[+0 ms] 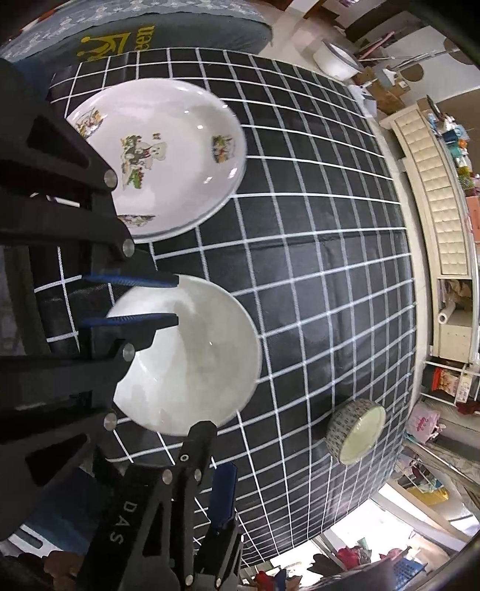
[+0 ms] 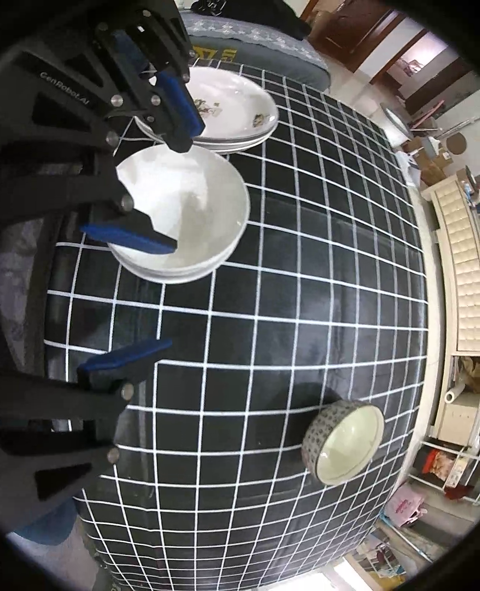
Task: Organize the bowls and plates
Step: 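Move both tools to the green-speckled patterned bowl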
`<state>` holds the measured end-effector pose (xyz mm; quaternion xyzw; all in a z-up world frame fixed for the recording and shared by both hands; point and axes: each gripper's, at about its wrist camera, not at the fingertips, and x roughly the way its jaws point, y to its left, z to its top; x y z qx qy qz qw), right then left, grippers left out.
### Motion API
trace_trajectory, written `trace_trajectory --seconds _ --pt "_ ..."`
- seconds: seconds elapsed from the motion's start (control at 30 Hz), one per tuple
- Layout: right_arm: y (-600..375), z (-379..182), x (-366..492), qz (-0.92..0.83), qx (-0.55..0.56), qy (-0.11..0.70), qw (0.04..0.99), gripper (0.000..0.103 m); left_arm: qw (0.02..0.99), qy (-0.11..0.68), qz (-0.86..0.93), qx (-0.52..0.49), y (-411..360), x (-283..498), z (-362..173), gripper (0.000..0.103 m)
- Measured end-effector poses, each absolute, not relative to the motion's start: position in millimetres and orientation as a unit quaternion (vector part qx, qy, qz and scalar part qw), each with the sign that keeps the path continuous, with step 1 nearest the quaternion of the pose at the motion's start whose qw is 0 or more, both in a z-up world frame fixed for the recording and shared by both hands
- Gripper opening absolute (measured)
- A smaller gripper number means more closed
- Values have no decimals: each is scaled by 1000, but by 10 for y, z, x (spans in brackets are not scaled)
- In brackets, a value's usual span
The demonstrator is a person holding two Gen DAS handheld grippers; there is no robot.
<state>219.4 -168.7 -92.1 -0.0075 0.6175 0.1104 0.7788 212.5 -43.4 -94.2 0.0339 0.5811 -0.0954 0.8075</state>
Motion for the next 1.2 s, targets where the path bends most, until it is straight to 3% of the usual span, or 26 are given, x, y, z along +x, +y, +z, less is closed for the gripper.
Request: trace_trajectory --seconds 0.6,1.2 --pt "-2228 -535 2376 114 36 586 801 53 829 544 -123 48 -981 2443 -439 25" --pt "-2745 -544 2798 107 69 583 803 53 822 552 -132 50 -1473 2968 -443 39"
